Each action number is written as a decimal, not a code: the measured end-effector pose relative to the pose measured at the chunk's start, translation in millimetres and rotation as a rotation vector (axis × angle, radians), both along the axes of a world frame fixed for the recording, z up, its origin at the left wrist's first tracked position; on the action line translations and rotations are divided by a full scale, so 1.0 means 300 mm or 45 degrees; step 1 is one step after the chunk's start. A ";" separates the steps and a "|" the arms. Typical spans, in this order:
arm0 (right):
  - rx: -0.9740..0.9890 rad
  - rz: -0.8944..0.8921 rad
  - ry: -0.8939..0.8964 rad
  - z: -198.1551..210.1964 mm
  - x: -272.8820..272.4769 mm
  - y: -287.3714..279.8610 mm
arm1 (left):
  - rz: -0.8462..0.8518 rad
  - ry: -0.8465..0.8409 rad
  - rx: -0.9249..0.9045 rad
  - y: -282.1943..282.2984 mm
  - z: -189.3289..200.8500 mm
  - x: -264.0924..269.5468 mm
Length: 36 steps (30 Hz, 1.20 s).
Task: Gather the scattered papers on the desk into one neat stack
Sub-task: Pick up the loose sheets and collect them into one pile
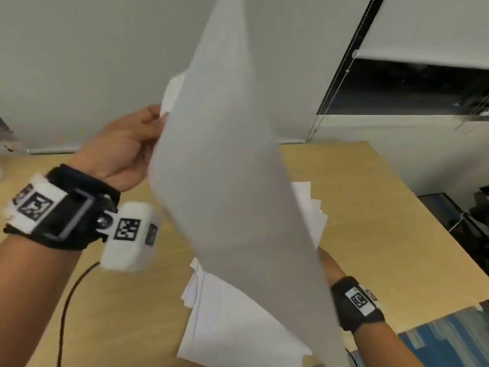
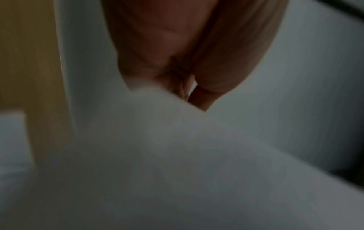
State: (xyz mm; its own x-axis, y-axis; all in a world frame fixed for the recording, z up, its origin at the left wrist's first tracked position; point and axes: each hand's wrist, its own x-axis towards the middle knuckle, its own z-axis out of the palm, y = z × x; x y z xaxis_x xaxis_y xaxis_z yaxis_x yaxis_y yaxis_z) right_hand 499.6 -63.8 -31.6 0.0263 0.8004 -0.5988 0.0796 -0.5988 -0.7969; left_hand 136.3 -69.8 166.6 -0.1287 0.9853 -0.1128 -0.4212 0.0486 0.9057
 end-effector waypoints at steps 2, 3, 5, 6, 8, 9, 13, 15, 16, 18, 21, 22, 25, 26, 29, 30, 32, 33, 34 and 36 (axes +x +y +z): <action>-0.060 0.008 0.013 -0.030 0.000 -0.003 | 0.028 0.283 -0.155 0.014 -0.094 0.051; -0.075 0.006 0.041 -0.022 -0.009 -0.015 | 0.027 0.443 -0.213 0.022 -0.180 0.068; -0.073 -0.004 0.042 -0.049 0.008 -0.009 | 0.005 0.806 -0.311 0.044 -0.364 0.087; -0.075 -0.007 0.038 -0.033 0.002 -0.011 | -0.005 0.997 -0.343 0.049 -0.443 0.098; -0.083 -0.002 0.073 -0.034 0.003 -0.006 | -0.014 1.307 -0.370 0.044 -0.553 0.134; -0.092 0.009 0.078 -0.028 0.000 -0.008 | -0.023 1.408 -0.394 0.042 -0.593 0.159; -0.112 -0.007 0.109 -0.034 0.006 -0.010 | -0.055 1.652 -0.483 0.052 -0.649 0.247; -0.116 -0.033 0.136 -0.034 0.006 -0.010 | -0.055 1.554 -0.483 0.059 -0.645 0.265; -0.114 -0.045 0.146 -0.026 0.002 -0.009 | -0.034 1.476 -0.497 0.062 -0.645 0.257; -0.105 -0.071 0.226 -0.025 0.009 -0.005 | -0.015 1.390 -0.586 0.056 -0.654 0.220; -0.044 0.019 0.246 -0.020 -0.014 -0.002 | -0.154 1.325 -0.748 0.029 -0.669 0.191; -0.014 0.078 0.195 -0.030 -0.028 0.001 | -0.214 1.247 -0.748 0.021 -0.673 0.199; 0.156 0.139 0.084 -0.044 -0.088 -0.002 | -0.242 1.016 -0.707 0.012 -0.689 0.208; 0.197 0.116 0.063 -0.042 -0.101 -0.005 | -0.216 0.960 -0.706 0.012 -0.694 0.190; 0.239 0.103 0.191 -0.040 -0.090 -0.006 | -0.110 0.785 -0.692 -0.010 -0.666 0.112; 0.225 0.104 0.257 -0.042 -0.081 -0.007 | -0.104 0.724 -0.644 -0.027 -0.646 0.086; 0.155 0.149 0.375 -0.050 -0.070 -0.006 | -0.202 0.580 -0.513 -0.073 -0.590 0.053; 0.125 0.183 0.420 -0.049 -0.073 -0.005 | -0.277 0.471 -0.467 -0.097 -0.569 0.046; 0.108 0.206 0.453 -0.047 -0.081 -0.001 | -0.347 0.327 -0.462 -0.119 -0.547 0.044; 0.092 0.264 0.479 -0.022 -0.119 0.004 | -0.415 -0.001 -0.512 -0.153 -0.523 0.047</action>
